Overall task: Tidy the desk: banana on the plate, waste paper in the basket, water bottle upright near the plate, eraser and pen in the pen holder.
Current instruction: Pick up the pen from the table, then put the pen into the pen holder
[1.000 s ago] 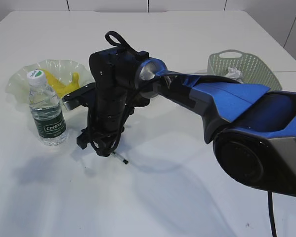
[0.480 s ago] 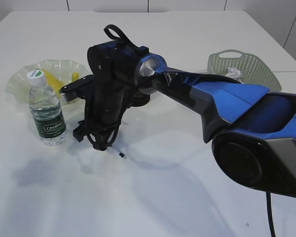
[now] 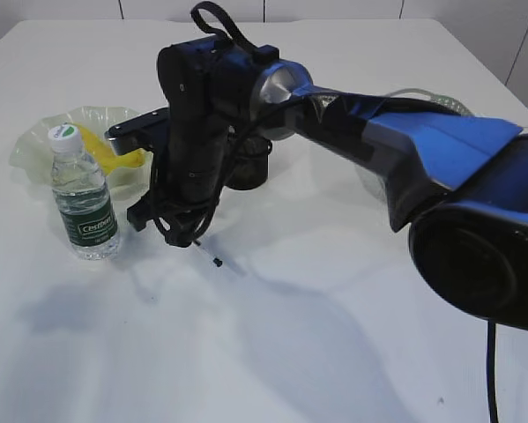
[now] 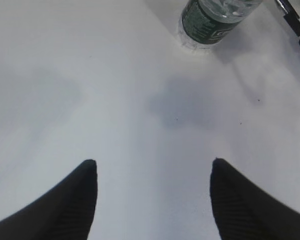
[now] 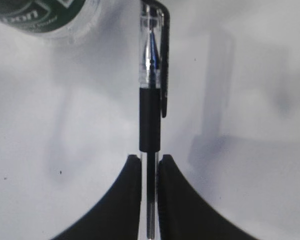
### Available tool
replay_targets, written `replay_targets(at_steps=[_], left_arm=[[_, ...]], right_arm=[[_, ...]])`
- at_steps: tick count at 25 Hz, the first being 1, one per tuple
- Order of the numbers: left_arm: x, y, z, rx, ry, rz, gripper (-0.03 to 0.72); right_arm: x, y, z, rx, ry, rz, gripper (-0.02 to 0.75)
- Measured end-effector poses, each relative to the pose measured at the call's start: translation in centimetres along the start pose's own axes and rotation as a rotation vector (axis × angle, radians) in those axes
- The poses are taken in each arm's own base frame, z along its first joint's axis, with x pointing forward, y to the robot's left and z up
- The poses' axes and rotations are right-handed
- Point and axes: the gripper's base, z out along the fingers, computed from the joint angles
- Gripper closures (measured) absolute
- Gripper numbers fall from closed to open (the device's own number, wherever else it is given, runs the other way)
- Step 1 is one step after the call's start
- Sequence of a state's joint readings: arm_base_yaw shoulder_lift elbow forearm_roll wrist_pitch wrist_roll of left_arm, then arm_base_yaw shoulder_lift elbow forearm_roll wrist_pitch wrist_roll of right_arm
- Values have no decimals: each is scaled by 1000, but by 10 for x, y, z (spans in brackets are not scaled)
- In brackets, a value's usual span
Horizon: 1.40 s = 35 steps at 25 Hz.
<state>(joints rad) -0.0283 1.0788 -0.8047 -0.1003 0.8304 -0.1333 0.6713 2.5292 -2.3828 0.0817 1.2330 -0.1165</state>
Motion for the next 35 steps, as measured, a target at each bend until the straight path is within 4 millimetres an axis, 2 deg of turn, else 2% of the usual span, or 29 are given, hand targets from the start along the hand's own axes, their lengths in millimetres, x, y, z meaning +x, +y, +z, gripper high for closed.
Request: replay_targets(at_steps=[7, 13, 16, 19, 22, 26, 30, 35], left_arm=[[1, 0, 0, -1, 10, 0, 193], [1, 0, 0, -2, 14, 0, 193], [1, 0, 0, -2, 16, 0, 193], [2, 0, 0, -2, 18, 0, 193], [2, 0, 0, -3, 19, 0, 193], [2, 0, 0, -3, 21, 0, 193], [2, 0, 0, -3, 21, 0, 193], [2, 0, 0, -3, 21, 0, 193]], right_arm=[[26, 2, -13, 4, 100, 30, 696], [50, -6, -38, 19, 145, 61, 696], [70, -20, -55, 24, 173, 101, 696], [100, -36, -72, 36, 189, 152, 696], [129, -51, -93, 59, 124, 192, 696], [155, -65, -118, 99, -11, 213, 696], [152, -70, -134, 143, -159, 170, 696], [134, -75, -138, 189, -363, 153, 696]])
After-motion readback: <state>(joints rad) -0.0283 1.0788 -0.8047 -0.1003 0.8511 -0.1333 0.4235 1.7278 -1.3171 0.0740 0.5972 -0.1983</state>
